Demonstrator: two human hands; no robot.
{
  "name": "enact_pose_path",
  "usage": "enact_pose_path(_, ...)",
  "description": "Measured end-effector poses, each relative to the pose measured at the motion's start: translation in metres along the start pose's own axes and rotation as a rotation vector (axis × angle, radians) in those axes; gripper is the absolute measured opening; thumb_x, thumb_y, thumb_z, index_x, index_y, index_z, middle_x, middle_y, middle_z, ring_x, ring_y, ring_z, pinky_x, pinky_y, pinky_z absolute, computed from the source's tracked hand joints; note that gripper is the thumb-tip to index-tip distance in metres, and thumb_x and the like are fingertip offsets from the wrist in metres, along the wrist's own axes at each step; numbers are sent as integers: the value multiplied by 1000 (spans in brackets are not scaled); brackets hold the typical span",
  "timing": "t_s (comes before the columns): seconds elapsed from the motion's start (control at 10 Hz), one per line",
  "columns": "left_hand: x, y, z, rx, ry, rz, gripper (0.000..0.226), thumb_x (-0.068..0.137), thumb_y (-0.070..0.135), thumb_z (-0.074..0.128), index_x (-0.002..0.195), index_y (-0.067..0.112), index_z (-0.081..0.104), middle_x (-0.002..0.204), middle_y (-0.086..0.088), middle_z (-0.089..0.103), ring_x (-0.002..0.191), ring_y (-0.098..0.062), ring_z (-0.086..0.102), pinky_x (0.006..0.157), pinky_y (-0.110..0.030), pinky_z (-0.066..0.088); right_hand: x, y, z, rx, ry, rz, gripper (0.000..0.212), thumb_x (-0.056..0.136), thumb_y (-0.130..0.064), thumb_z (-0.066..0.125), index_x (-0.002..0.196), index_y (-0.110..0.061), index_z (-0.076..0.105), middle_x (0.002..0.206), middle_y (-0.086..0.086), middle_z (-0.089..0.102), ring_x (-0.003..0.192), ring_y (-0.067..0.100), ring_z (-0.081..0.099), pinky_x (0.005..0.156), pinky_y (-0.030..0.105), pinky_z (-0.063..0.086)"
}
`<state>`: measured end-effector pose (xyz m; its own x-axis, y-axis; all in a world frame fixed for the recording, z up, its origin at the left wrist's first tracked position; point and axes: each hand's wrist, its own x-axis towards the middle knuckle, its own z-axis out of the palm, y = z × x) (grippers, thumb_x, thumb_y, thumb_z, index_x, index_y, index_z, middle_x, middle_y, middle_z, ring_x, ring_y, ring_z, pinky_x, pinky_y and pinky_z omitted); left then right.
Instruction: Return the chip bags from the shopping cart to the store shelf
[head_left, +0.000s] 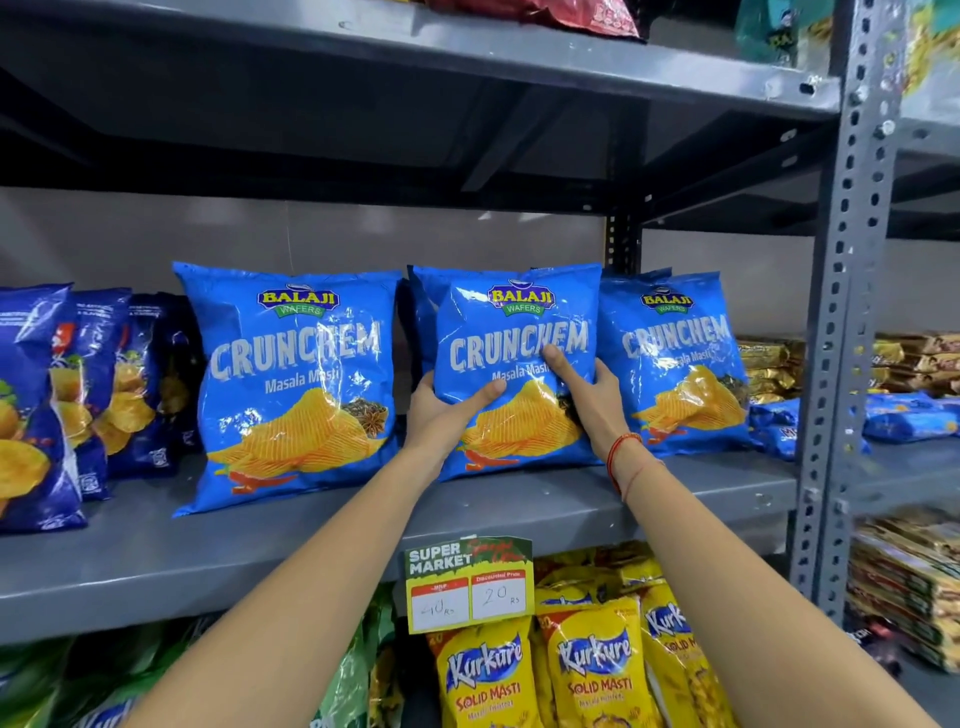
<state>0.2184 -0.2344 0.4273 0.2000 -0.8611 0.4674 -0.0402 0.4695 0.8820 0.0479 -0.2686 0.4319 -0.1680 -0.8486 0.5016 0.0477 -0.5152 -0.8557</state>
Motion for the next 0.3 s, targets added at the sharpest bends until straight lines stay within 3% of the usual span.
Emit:
enact_pose_path(0.1,-13,4,3,135,115,-36,76,64,44,80,125,16,46,122,-3,59,107,-19,56,88,-35,48,-5,0,-6,-86,89,-30,68,73,-56,72,123,-13,56,122,4,65,104,13,62,89,29,50)
enact_pose_path(0.2,-25,4,5,243,176,36,81,73,38,73,137,15,30,136,-6,45,122,-24,45,99,-40,40,-12,1,-12,-180,187,-90,69,77,-54,69,130,-13,49,117,7,61,101,19,58,79,22,44)
enact_pose_path(0.3,-43,7,9,216,174,103,78,80,35,67,141,17,22,137,-5,39,125,-21,40,103,-40,37,-29,-13,-25,-214,288,-201,62,80,-51,67,126,-13,51,110,5,62,95,15,58,74,16,42)
